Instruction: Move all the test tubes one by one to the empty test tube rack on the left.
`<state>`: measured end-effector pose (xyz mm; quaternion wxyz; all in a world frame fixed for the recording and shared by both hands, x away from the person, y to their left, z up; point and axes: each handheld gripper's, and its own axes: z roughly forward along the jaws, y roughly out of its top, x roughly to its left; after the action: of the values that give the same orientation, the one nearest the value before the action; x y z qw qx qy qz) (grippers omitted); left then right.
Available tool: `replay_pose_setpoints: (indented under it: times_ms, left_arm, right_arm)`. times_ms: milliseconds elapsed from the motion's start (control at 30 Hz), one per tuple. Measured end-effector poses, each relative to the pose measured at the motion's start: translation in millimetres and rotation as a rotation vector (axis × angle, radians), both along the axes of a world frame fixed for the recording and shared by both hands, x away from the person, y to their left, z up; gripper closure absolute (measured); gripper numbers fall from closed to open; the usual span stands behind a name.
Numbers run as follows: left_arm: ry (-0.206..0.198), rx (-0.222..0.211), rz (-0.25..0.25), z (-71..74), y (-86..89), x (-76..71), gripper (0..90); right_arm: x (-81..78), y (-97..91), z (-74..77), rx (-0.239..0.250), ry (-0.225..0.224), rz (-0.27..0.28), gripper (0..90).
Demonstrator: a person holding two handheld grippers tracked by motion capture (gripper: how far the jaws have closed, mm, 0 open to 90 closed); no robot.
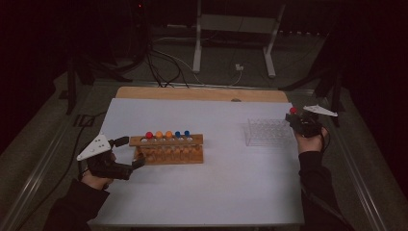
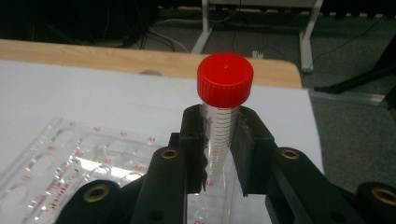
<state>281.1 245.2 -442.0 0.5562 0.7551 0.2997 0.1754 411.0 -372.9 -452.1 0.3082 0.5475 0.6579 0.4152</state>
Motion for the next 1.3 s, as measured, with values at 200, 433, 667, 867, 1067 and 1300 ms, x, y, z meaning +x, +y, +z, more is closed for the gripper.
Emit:
replay_pose_setpoints:
  times_ms: [200, 433, 667, 867, 1067, 1300]
  left_arm:
    - [0.007, 0.004, -0.012, 4.2, -4.6, -1.2, 1.5]
    - [0.025, 0.025, -0.041, 10.8, -14.9, -3.5, 1.5]
    - [0.022, 0.042, -0.059, 16.7, -23.9, -4.3, 1.5]
    - [0.022, 0.046, -0.082, 21.5, -34.3, -5.6, 1.5]
    - [0.025, 0.055, -0.114, 24.6, -45.6, -4.5, 1.5]
    - [0.028, 0.050, -0.148, 27.4, -58.0, -3.9, 1.6]
  right_arm:
    - [-9.9, -0.2, 24.2, -0.006, -0.051, 0.017, 75.2]
    - [-24.8, 13.2, 47.0, -0.018, -0.083, 0.102, 75.2]
    - [-40.1, 39.7, 57.5, -0.024, -0.074, 0.231, 75.2]
    - [-56.8, 67.4, 60.8, -0.036, -0.071, 0.344, 75.2]
    - [-73.9, 96.7, 57.3, -0.067, -0.066, 0.446, 75.2]
    - [-88.9, 123.2, 51.9, -0.076, -0.054, 0.539, 75.2]
